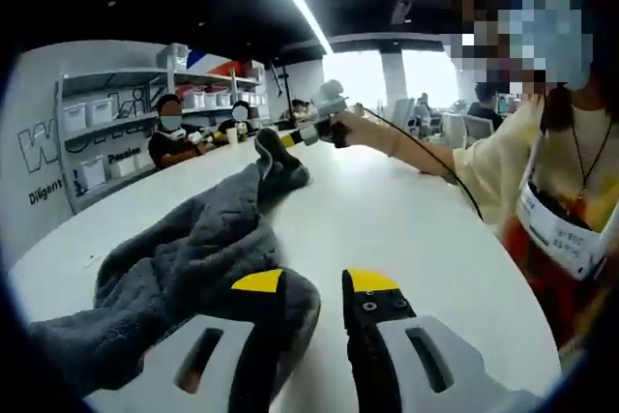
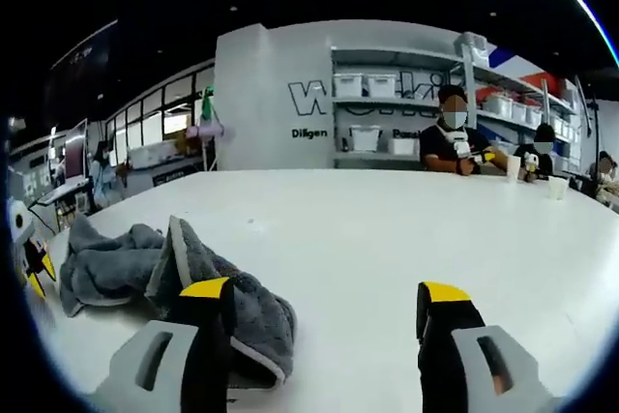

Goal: Fold the towel on the table until its edges align and the towel forms a compact rectangular stack.

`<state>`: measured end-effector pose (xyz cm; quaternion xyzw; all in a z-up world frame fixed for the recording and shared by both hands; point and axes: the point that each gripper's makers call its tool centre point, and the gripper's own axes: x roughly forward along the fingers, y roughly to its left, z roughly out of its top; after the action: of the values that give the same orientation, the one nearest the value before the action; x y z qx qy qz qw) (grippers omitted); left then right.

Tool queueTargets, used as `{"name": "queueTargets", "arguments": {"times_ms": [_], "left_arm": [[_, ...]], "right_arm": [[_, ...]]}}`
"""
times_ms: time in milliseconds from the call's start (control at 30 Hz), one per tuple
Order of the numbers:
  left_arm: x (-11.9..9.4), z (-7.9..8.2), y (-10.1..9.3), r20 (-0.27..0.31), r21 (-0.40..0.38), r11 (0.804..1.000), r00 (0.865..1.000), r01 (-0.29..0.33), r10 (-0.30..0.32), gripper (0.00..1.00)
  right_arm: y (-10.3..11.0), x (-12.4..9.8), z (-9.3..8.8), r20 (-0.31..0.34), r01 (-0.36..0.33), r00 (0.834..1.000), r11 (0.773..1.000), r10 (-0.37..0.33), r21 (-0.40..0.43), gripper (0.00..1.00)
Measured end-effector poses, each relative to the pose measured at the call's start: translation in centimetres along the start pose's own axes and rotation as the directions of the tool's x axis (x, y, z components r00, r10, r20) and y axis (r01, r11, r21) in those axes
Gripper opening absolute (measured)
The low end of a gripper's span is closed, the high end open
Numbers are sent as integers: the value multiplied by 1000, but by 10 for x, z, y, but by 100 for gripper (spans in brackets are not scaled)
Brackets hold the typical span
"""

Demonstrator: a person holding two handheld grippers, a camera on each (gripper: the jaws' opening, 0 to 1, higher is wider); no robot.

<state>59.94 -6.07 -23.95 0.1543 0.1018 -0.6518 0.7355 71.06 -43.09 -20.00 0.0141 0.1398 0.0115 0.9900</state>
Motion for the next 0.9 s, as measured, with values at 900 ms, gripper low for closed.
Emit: {"name": "queueTargets", "arguments": {"times_ms": [900], "left_arm": [[-1,9,11,28,11,995,994,-102,101,1]], "right_arm": [[6,3,-9,-44,-28,999,1000,28,-4,75]]}}
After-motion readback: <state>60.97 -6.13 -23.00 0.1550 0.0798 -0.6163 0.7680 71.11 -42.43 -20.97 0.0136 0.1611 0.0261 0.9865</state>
